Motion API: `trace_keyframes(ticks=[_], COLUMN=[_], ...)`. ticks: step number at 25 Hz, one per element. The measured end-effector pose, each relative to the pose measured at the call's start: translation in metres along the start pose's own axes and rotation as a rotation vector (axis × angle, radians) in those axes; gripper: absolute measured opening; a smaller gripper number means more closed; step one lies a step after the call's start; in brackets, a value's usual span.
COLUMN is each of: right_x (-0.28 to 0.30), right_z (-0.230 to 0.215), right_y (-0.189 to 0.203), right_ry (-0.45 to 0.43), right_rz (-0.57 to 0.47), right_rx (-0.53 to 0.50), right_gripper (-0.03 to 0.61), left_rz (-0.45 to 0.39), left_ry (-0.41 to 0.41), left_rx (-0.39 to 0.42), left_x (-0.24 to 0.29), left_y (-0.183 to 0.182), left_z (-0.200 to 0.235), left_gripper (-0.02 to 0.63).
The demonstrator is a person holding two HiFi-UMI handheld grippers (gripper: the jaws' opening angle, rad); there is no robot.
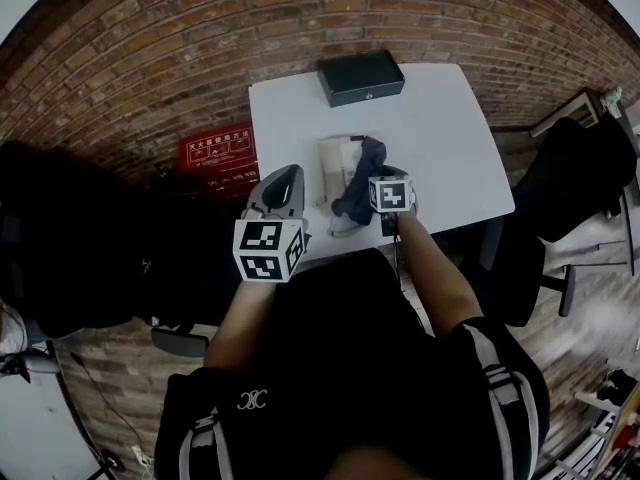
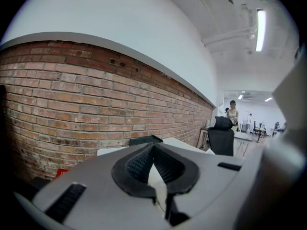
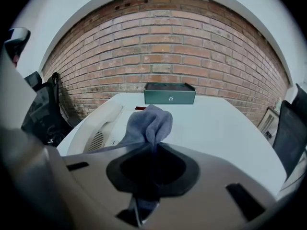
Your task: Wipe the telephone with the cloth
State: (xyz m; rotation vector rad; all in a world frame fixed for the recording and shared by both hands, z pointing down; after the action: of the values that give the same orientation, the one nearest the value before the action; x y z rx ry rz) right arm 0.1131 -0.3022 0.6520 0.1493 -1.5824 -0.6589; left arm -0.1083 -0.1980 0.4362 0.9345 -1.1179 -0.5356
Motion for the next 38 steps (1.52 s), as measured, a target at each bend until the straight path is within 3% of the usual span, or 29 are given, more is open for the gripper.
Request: trace_keyframes(ticks=[14, 22, 29, 35, 38], right_x=[0.024, 0.028, 0.025, 0.022, 0.019], right_z=[0.001, 0.034, 0.058, 0.068, 0.071], right_y=[-0.057, -0.076, -0.073, -0.059, -0.05], right_ry=[0.027, 0.002, -0.007, -0.006, -0.028], right_rz=[-0.01, -0.041, -0.047, -0.033, -0.019], right_rx=[-0.148, -0.333, -0.408, -0.534, -0.526], right_gripper=[0.026, 0.026, 0.026, 0.026, 0.026], left_rz=[-0.004, 0.003, -0.001, 0.005, 0.009], left_ry=[-0.066, -0.09, -0.101, -0.093, -0.076], left_rx=[-0.048, -0.067, -0.08, -0.091, -0.088], left_x=[0.003, 0.0, -0.007, -0.008, -0.007], left_y=[-0.003, 0.003, 0.005, 0.01, 0.012], left_z=[0.011, 0.014, 0.017, 0.022, 0.019], left_gripper=[-0.008, -0.008, -0.008, -0.008, -0.008])
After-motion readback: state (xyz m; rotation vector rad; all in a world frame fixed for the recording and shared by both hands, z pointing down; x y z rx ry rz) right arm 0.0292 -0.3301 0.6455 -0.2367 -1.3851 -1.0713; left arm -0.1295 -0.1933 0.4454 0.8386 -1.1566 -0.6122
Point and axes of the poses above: the fingertips, and each gripper's own axes: x forward along the fingers, z to its left, y out of its underside, the point moved 5 cm from there along -x, backward along the fingers, and after that the axes turned 14 degrees about z, right-handed, at the moved point
